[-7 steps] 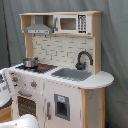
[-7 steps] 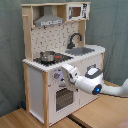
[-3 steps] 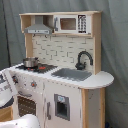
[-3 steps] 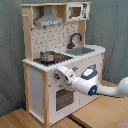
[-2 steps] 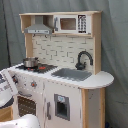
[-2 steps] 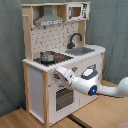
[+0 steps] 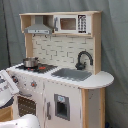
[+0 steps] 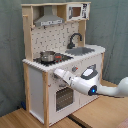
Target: Play with the kitchen
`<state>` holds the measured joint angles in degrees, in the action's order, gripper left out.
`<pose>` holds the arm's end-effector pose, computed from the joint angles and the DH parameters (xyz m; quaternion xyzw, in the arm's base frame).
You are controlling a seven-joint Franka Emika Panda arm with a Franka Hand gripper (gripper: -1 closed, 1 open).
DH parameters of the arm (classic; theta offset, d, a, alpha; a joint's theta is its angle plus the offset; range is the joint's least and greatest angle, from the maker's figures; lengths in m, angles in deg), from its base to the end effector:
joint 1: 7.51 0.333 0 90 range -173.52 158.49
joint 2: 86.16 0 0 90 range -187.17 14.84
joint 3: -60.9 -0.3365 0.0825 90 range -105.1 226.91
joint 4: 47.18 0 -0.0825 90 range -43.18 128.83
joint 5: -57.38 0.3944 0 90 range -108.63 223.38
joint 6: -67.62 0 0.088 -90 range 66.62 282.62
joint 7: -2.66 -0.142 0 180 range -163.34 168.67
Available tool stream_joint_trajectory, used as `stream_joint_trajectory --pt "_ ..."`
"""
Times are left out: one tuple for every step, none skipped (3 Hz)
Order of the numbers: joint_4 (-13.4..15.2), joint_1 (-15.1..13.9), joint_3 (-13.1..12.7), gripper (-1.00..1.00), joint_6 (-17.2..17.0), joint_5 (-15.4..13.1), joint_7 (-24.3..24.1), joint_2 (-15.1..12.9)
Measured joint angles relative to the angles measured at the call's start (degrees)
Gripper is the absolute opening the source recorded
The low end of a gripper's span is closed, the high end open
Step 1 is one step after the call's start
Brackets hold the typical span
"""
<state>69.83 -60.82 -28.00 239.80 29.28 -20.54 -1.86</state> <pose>0.3803 0.5525 0.3347 0.4860 0.5017 0.5197 0.4920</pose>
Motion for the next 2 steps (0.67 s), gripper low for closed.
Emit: stream_joint_trajectory --pt "-0.2 0.0 0.0 -1.0 -0.4 0.0 6.3 0.0" --pt "-0.5 0.0 -0.1 -1.0 -1.2 -0.1 13.1 0.1"
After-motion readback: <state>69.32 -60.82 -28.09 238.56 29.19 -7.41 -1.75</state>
